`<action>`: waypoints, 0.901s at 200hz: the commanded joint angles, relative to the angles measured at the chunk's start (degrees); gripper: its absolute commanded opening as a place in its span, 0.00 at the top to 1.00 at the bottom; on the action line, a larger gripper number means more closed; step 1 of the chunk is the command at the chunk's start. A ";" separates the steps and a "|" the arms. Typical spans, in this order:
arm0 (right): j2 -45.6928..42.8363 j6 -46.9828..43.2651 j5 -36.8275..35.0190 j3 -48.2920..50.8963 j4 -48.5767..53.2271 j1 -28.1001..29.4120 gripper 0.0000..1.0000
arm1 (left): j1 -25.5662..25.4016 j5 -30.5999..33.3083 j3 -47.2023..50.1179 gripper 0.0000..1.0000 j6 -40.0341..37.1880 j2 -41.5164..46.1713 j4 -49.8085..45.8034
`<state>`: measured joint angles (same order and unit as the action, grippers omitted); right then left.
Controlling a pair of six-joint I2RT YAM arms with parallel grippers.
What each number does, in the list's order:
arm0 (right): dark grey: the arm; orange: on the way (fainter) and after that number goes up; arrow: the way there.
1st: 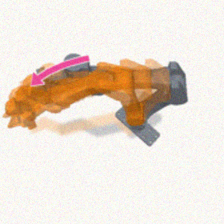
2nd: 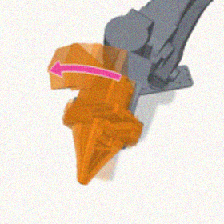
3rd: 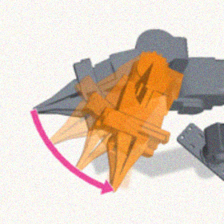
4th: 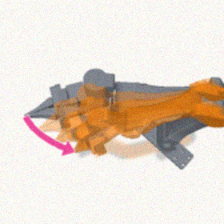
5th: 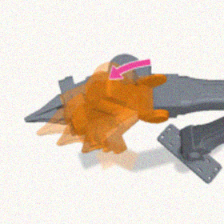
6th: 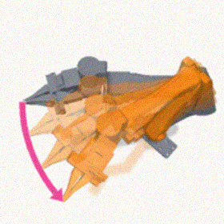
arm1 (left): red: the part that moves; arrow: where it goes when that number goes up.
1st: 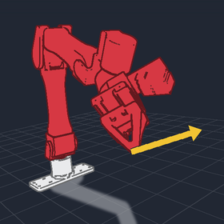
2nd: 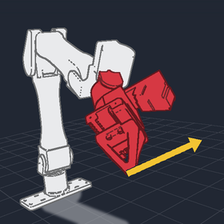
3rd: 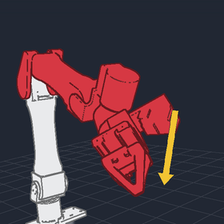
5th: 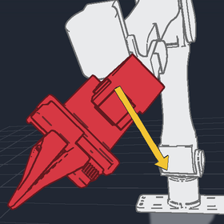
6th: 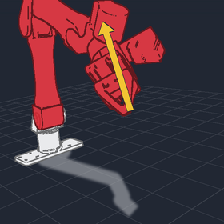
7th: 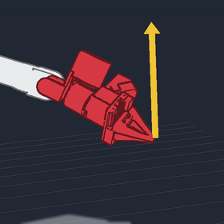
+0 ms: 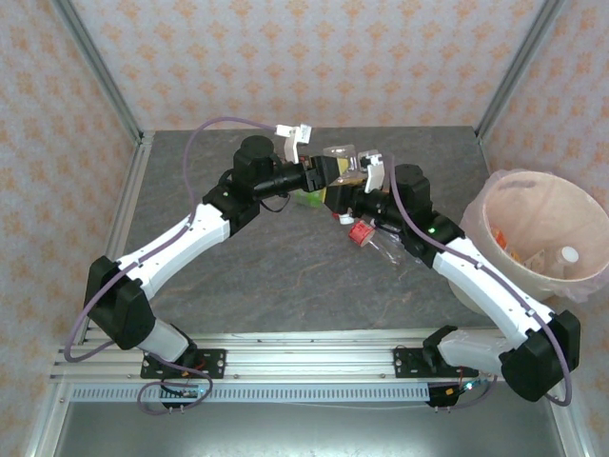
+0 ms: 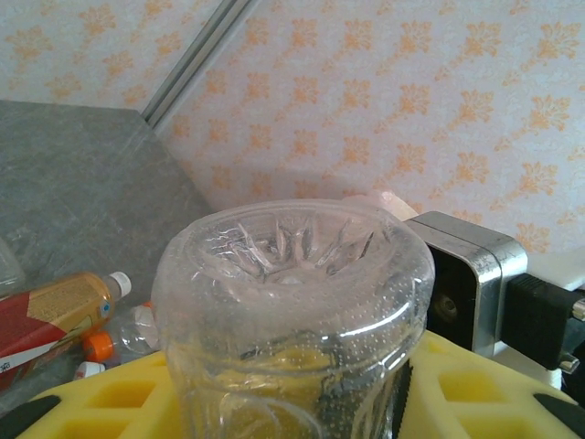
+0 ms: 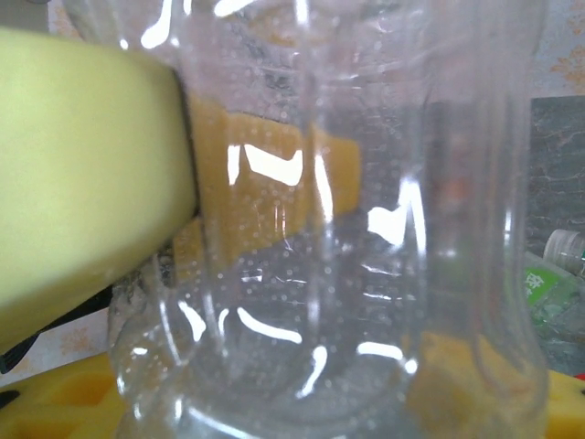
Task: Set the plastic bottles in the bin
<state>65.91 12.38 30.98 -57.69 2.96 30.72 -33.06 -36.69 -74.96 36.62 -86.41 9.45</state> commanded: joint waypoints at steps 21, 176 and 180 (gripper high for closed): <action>-1.52 -1.52 -1.96 -0.14 -2.74 0.09 0.57 | 0.39 0.23 -1.84 0.47 2.08 -1.10 0.43; -8.66 -9.78 -27.22 -9.52 18.00 -7.92 0.63 | 0.52 13.79 1.04 0.00 -0.36 6.54 -5.48; -9.11 -10.65 -27.67 -10.05 18.55 -8.24 0.63 | 0.43 13.81 0.95 0.00 -0.41 6.46 -5.72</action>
<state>60.05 5.34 7.42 -64.05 18.48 24.80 -32.86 -27.92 -74.74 38.33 -81.32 6.42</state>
